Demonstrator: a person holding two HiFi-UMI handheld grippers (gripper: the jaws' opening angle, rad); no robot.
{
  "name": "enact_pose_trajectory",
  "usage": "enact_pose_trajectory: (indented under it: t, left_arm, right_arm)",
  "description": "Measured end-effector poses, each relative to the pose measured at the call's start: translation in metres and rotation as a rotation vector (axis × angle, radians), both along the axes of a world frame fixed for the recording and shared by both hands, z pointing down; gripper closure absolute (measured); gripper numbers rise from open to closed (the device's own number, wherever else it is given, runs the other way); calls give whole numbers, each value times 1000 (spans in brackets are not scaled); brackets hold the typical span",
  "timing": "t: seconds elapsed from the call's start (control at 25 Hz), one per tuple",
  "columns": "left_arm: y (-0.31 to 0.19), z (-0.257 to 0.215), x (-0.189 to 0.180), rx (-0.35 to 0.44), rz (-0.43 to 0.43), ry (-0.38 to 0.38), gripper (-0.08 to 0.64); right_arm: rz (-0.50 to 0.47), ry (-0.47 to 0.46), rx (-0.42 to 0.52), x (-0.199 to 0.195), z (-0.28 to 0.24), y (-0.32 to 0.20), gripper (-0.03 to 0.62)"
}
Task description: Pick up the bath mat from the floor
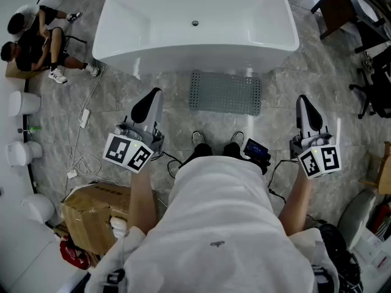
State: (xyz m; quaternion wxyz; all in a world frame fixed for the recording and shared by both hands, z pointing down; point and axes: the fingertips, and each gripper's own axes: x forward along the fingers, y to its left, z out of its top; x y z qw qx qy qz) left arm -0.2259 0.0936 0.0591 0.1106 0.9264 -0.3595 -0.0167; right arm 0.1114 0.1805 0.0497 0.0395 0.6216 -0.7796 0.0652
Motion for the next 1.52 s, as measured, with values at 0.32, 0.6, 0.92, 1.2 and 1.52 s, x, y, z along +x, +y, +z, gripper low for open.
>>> enact_pose_trajectory:
  t: [0.32,0.6,0.92,1.2,1.52]
  left_arm:
    - [-2,2,-2,-2,-6,2,546]
    - [-3,6,-4,-6,-2,2,546]
    - [-6,12,1,-14,23,-15,546]
    - [-11,25,-11,-36,43,-32,546]
    - [-24,48,-19,-76,102,-56,546]
  right_arm:
    - [59,-58,43,13,-7,-2,584]
    - [75,-43,28,14,-2,2,584]
    - [63,-72,9,10,2,-1,584]
    - [51,-63,-36,-10,18,-6,583]
    - [155,-33,-130,-17,43,-9,583]
